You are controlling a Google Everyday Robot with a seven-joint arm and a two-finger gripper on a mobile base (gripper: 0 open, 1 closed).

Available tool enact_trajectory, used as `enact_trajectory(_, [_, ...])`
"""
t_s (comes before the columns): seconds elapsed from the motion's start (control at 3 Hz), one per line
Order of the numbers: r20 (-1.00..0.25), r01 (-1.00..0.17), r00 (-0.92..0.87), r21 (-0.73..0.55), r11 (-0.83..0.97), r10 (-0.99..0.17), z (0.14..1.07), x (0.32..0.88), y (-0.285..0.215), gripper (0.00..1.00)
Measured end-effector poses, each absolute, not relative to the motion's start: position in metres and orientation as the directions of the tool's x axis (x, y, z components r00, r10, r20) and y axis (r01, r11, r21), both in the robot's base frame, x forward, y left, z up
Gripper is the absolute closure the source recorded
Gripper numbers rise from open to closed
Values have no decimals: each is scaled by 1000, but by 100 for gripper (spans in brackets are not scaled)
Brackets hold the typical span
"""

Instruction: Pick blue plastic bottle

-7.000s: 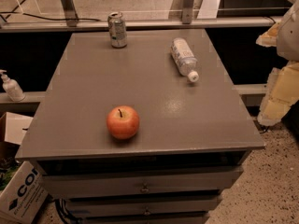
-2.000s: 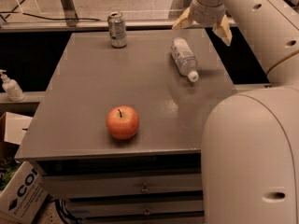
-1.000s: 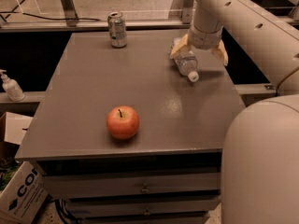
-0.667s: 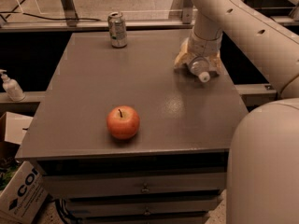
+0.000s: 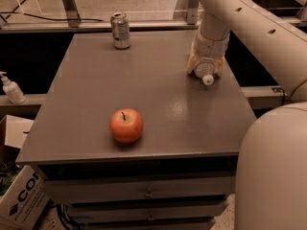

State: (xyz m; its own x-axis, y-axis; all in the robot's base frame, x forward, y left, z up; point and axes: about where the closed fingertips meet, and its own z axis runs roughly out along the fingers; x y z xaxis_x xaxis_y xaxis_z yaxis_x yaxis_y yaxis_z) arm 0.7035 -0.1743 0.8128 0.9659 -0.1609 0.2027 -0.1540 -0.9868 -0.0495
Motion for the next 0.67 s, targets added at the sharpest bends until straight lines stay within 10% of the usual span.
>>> enact_trajectory(0.67, [245, -73, 966, -48, -996, -82, 837, 695, -149, 100])
